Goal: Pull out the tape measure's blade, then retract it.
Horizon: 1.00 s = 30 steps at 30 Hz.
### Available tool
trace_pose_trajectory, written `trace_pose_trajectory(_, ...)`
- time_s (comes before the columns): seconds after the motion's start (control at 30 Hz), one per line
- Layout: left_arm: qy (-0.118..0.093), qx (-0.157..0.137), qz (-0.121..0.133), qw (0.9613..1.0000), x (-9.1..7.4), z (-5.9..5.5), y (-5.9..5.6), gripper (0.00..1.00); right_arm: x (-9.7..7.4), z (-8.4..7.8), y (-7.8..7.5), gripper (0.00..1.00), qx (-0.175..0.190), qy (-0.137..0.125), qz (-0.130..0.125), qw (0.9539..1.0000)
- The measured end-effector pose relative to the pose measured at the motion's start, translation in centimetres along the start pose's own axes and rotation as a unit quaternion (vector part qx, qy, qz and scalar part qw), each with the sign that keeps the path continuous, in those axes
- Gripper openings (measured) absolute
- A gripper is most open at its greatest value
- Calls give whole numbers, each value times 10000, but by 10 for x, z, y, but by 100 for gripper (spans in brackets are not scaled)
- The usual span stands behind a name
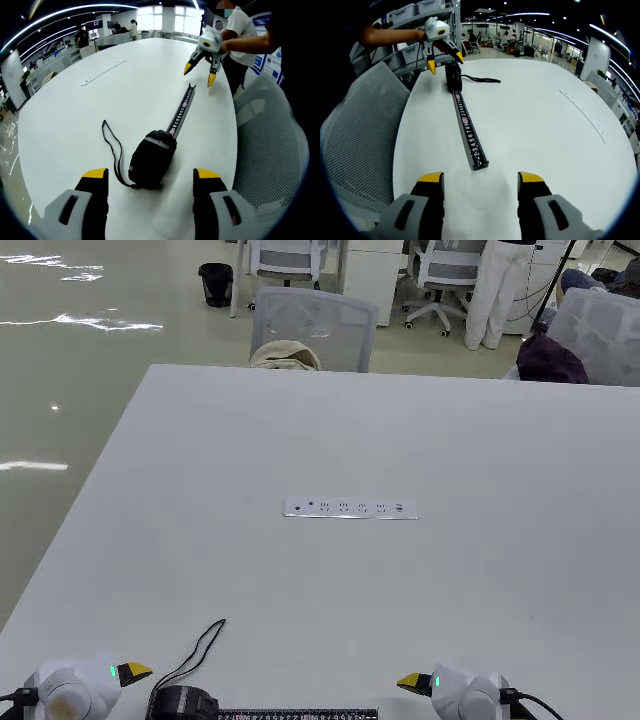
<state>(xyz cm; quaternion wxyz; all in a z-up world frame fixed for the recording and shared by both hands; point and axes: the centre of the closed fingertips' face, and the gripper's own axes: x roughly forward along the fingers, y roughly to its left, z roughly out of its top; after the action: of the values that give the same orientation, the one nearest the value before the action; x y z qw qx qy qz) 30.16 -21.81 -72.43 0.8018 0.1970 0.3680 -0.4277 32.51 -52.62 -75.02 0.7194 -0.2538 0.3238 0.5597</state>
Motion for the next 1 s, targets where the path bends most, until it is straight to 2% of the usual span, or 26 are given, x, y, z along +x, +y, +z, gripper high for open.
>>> trace_pose_trajectory(0.13, -107, -179, 201, 9996, -5, -2, -2, 69, -6, 4, 3, 66, 253, -76, -193, 9995)
trace_pose_trajectory(0.2, -131, -287, 288, 9991, -9, -1, -4, 71, -8, 5, 5, 67, 239, -107, -277, 9993)
trace_pose_trajectory(0.23, -166, -336, 333, 9987, -11, 0, -5, 72, -10, 7, 4, 67, 310, -153, -379, 9987)
trace_pose_trajectory(0.3, -185, -364, 423, 9983, -14, 1, -5, 73, -12, 10, 6, 69, 514, -291, -427, 9973)
trace_pose_trajectory(0.43, -339, -509, 574, 9965, -21, 8, -8, 75, -17, 13, 9, 73, 506, -351, -586, 9964)
trace_pose_trajectory(0.73, -415, -733, 713, 9939, -25, 7, -29, 79, -27, 17, 18, 81, 811, -509, -932, 9910)
trace_pose_trajectory(1.0, -603, -929, 906, 9897, -30, 13, -41, 83, -33, 20, 28, 88, 1011, -632, -1150, 9862)
